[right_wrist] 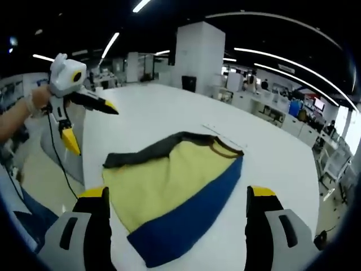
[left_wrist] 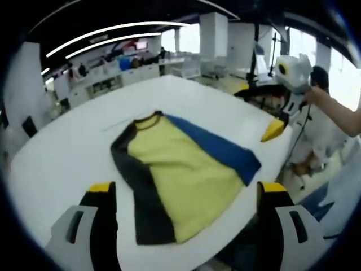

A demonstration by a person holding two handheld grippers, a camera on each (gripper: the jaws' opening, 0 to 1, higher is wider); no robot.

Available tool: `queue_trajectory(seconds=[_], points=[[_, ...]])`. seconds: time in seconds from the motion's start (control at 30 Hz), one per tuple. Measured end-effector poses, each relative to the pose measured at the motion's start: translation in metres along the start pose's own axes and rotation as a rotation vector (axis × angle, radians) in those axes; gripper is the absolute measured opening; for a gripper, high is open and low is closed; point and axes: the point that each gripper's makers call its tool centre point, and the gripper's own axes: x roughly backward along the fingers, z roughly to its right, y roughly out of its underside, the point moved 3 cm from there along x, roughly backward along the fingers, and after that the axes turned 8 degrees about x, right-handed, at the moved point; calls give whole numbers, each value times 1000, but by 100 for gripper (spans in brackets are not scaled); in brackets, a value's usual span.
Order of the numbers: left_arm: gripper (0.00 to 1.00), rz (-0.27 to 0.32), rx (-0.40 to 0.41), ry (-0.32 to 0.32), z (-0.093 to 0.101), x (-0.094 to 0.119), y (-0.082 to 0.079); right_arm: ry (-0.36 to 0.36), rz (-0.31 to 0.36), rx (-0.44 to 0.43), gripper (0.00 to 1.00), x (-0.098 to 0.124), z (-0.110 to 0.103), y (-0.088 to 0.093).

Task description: Fold the garment on the visible template until the final outline fits inside the template.

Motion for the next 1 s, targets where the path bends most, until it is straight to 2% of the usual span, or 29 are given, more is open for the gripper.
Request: queue_trajectory(seconds=[0.1,0.3,0.4,0.5,0.67,0.87,1.0], points=[[100,5,-17,-11,2,9,2,17,-6,47,100,4,-9,-2],[100,19,-10,-50,0,25,9,14,29,14,100,13,-23,-10],[100,44,15,-50,2,30,11,56,-3,49,100,14,-21,-7],[100,45,26,-47,4,33,13,49,13,30,100,14,-27,-7],[100,66,70,-37,8,36,15,53,-5,40,100,12,-37,-1],[100,56,63,-56,8,37,19,33,-6,30,100,11,-45,3],[100,68,75,-60,9,38,18,46,-1,29,100,15,-46,6]])
